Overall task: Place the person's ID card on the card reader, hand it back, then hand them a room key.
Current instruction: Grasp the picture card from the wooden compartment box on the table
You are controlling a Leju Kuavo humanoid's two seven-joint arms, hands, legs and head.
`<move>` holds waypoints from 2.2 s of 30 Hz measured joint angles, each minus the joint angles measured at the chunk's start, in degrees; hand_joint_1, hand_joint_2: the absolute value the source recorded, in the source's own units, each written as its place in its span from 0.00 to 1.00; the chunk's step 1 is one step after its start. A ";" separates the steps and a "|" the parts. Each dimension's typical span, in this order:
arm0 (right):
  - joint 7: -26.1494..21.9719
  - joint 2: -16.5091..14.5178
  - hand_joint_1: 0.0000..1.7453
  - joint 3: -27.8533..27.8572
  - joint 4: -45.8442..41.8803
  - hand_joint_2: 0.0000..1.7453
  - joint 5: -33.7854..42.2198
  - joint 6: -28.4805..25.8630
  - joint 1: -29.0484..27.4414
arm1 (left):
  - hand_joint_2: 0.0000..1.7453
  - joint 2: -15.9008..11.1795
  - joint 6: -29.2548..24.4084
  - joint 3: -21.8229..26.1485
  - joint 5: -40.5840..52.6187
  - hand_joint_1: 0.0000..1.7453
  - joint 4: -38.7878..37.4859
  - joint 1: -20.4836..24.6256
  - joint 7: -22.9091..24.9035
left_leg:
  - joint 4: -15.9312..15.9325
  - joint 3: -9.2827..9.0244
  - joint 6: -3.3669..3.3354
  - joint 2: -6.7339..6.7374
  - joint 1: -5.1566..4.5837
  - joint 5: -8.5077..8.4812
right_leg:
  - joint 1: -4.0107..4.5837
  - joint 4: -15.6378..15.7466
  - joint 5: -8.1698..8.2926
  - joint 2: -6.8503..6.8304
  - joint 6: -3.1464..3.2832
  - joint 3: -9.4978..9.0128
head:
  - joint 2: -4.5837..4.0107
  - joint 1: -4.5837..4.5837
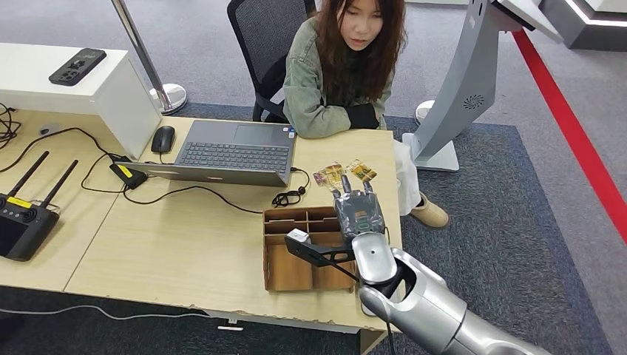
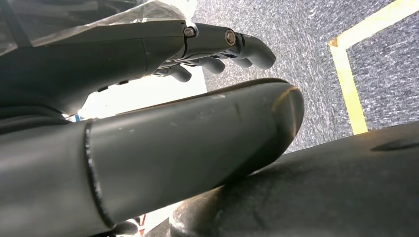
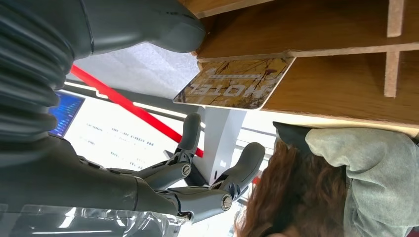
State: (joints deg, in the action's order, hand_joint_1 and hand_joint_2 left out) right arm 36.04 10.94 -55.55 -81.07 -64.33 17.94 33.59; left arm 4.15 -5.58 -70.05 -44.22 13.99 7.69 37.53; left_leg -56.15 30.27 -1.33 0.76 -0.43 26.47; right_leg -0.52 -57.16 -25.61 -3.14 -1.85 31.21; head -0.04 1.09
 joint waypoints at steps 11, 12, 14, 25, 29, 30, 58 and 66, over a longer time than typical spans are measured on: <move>0.00 -0.56 0.29 -0.61 0.01 1.00 0.70 -0.32 0.03 | 0.00 0.00 -0.11 0.00 -0.02 0.00 0.00 0.00 0.00 | 0.00 0.01 0.00 -0.01 0.01 0.00 | 0.01 0.00 0.00 0.00 0.00 0.00 | 0.00 0.00; 0.00 -0.64 0.28 -0.67 0.01 1.00 0.72 -0.33 0.04 | 0.00 0.00 -0.11 0.00 -0.02 0.00 0.00 0.00 0.00 | 0.00 0.01 0.00 -0.01 0.01 0.00 | 0.01 0.00 0.00 0.00 0.00 0.00 | 0.00 0.00; 0.00 -0.77 0.29 -0.84 0.00 1.00 0.78 -0.34 0.07 | 0.00 0.00 -0.12 0.00 -0.02 0.00 0.00 0.00 0.00 | 0.00 0.01 0.00 -0.01 0.01 0.00 | 0.01 0.00 0.00 0.00 0.00 -0.01 | 0.00 0.00; 0.00 -1.36 0.31 -1.69 0.02 1.00 0.93 -0.46 0.69 | 0.00 0.00 -0.17 0.00 -0.04 0.00 0.00 0.00 0.00 | 0.00 0.00 0.00 -0.01 0.01 0.00 | 0.01 0.00 0.00 0.00 0.00 -0.01 | 0.00 0.00; 0.00 -1.56 0.31 -2.09 0.04 1.00 1.06 -0.58 1.12 | 0.00 0.00 -0.17 0.00 -0.04 0.00 0.00 0.00 -0.01 | 0.00 0.00 0.00 -0.01 0.01 0.00 | 0.01 0.00 0.00 0.00 0.00 -0.01 | 0.00 0.00; 0.00 -1.60 0.31 -2.21 0.06 1.00 1.13 -0.63 1.18 | 0.00 0.01 -0.17 0.00 -0.04 0.00 0.00 0.00 -0.01 | 0.00 0.00 0.00 -0.01 0.01 0.00 | 0.01 0.00 0.00 0.00 0.00 -0.01 | 0.00 0.00; 0.00 -1.43 0.46 -6.34 2.38 1.00 6.97 -2.68 5.43 | 0.00 -6.08 3.54 7.39 -10.80 0.00 3.09 -2.28 -17.66 | 0.00 0.02 0.07 0.00 0.10 -0.04 | 0.12 -0.01 0.01 0.00 0.02 0.02 | 0.00 0.02; 0.00 -0.90 0.49 -7.24 2.70 1.00 7.41 -3.40 5.76 | 0.00 -9.72 5.15 9.73 -13.22 0.00 5.88 -2.79 -21.03 | 0.00 0.01 0.08 0.01 0.11 -0.05 | 0.12 -0.01 0.02 0.00 0.03 0.01 | 0.00 0.01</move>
State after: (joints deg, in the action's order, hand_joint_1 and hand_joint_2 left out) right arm 36.04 10.04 -62.79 -78.37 -56.92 14.54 39.35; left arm -5.57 -0.43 -60.33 -57.44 19.87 4.90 16.50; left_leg -56.15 30.29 -1.25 0.77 -0.32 26.43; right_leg -0.39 -57.17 -25.59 -3.14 -1.81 31.22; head -0.04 1.10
